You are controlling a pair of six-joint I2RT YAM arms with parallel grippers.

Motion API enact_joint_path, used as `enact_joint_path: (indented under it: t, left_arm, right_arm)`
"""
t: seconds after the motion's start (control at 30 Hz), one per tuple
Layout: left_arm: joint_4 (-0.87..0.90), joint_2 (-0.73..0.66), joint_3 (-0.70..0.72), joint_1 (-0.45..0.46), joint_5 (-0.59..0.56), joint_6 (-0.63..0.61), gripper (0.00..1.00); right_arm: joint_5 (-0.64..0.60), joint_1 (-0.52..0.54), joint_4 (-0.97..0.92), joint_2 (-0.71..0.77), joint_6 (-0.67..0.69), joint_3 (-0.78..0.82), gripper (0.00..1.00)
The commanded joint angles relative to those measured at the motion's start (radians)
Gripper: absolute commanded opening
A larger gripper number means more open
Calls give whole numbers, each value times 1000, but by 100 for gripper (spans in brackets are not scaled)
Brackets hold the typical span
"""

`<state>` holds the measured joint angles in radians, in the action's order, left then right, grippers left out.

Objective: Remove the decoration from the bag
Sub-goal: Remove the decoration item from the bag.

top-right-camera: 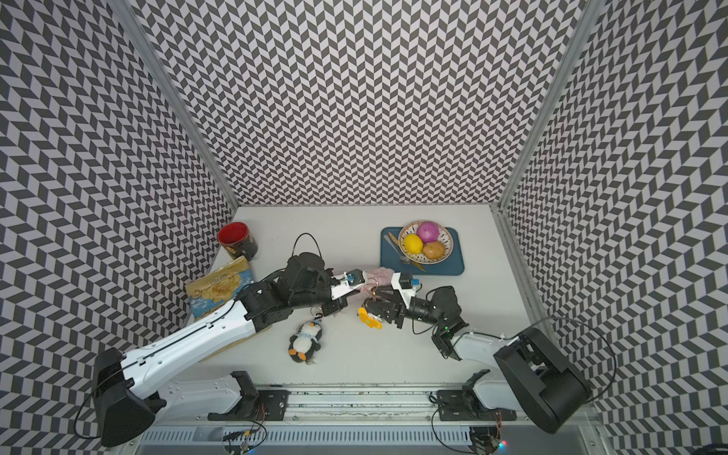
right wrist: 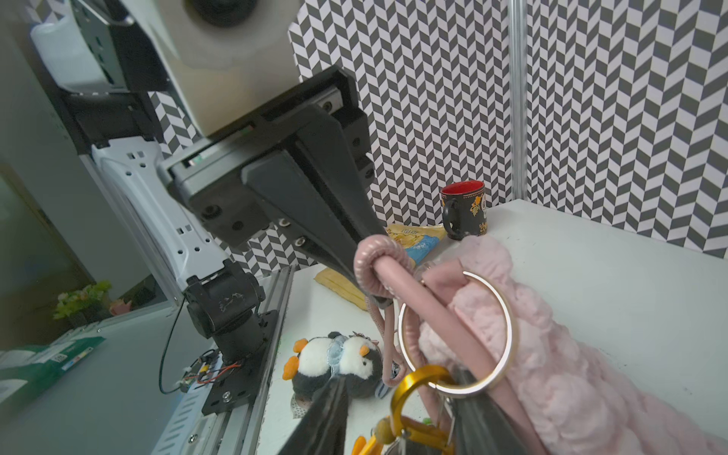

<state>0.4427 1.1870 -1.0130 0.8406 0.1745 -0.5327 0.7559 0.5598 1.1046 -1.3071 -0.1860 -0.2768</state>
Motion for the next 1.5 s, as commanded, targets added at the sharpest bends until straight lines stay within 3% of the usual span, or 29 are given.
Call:
enact_joint_path:
  t: [0.0, 0.27, 0.6, 1.0, 1.47]
  left_arm:
    - [-33, -41, -8, -17, 88, -92, 0]
    - [-46, -47, 2, -48, 157, -147, 0]
    - [-75, -58, 26, -58, 179, -189, 0]
    - [-86, -62, 27, -61, 175, -188, 0]
    - [-80, -46, 12, -61, 158, -164, 0]
  right_arm:
    - [24, -1, -10, 16, 25, 0, 49]
    - [83, -17, 6, 5, 16, 1, 48]
    - [140, -18, 94, -22, -38, 5, 39]
    - [131, -20, 101, -37, -55, 6, 27]
    - [97, -22, 79, -38, -58, 1, 18]
